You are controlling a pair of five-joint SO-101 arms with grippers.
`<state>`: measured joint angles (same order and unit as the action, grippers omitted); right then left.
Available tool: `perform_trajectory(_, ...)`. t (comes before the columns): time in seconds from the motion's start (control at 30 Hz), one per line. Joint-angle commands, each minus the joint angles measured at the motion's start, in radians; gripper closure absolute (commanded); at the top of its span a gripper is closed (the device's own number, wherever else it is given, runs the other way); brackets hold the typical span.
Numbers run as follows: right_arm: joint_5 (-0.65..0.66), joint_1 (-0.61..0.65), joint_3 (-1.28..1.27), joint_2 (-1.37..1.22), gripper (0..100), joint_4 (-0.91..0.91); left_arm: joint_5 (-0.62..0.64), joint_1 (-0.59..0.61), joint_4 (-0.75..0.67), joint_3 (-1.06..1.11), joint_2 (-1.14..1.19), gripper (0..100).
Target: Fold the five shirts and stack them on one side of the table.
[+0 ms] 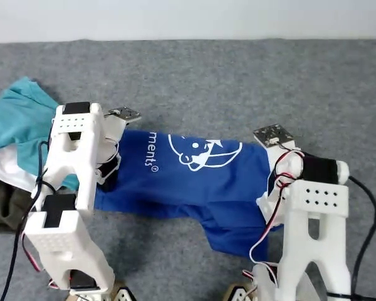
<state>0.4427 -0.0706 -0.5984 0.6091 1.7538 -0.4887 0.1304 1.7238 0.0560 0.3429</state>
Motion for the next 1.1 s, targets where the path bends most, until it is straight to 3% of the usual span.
perform_trajectory(0.0, 0.009, -0.005, -0.003, 0.035, 99.0, 0.041, -0.011, 0.006, 0.028, 0.001, -0.031, 99)
perform_trajectory(0.4, 0.009, 0.001, -0.068, 0.033, 98.0, 0.033, -0.012, 0.008, 0.028, 0.001, -0.035, 99)
perform_trajectory(0.67, -0.028, -0.070, -0.057, 0.033, 68.0, 0.039, -0.009, 0.008, 0.031, -0.001, -0.035, 87)
perform_trajectory(0.87, -0.026, -0.068, -0.051, 0.030, 68.1, 0.028, -0.008, 0.008, 0.031, -0.002, -0.055, 87)
perform_trajectory(1.07, -0.028, -0.068, 0.035, 0.024, 68.2, -0.030, -0.008, 0.008, 0.031, -0.004, -0.222, 87)
